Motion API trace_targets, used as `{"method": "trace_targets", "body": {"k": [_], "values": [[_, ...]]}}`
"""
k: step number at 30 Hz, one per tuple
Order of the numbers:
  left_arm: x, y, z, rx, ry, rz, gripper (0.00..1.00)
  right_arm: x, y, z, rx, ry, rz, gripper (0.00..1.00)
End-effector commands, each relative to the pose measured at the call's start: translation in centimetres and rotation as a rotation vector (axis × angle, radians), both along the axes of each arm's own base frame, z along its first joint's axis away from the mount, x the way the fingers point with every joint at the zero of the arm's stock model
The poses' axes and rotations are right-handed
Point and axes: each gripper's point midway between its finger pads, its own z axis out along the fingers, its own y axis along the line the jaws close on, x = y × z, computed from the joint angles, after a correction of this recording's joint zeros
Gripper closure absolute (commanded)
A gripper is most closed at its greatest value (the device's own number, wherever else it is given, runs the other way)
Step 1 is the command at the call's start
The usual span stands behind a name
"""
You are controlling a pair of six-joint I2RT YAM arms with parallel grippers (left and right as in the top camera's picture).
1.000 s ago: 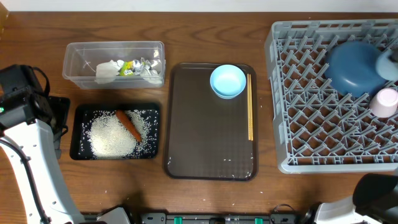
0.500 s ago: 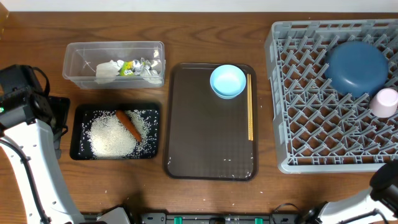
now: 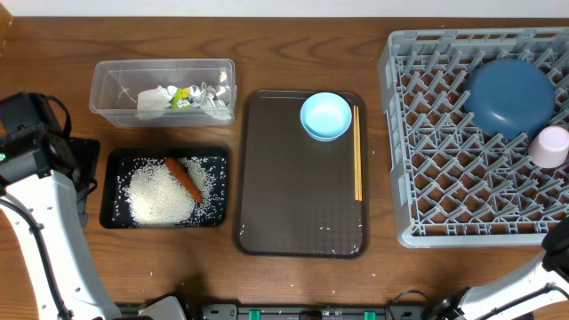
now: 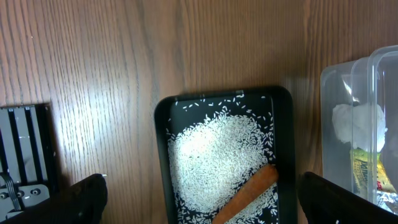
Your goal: Sort waste into correct bins and load items into the dishwasher rack
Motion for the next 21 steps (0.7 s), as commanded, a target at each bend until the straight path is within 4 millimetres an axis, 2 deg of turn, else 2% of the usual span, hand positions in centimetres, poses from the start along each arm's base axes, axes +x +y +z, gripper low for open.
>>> {"method": "trace_targets", "body": {"k": [1,6,13,16,18,21], "values": [[0.0,0.2,0.1,0.005,0.007,-0.002,0.01,-1.5,-1.2,-0.7,-0.003,0.039,-0.029,0.41],[0.0,0.2,0.1,0.005,0.007,-0.002,0.01,-1.3,-1.1,-0.9,0.029,0.0,-0.025,0.27],[0.0,0.2,0.1,0.005,0.006,-0.002,0.01,-0.2,-0.4,-0.8,0.038,-0.018,0.021,0.22],[0.0,0.2,0.1,0.005,0.007,-0.002,0.01,0.9,0.6,-0.3,0.065,-0.071,0.046,0.21],[0.0,0.2,0.1,0.005,0.006,-0.002,0.01,2.3,1.7,1.0,0.091,-0.153,0.072,0.21],[0.0,0.2,0.1,0.005,0.006,-0.002,0.01,4.7,3.6,4.5,0.104,-0.315,0.14,0.22]]}}
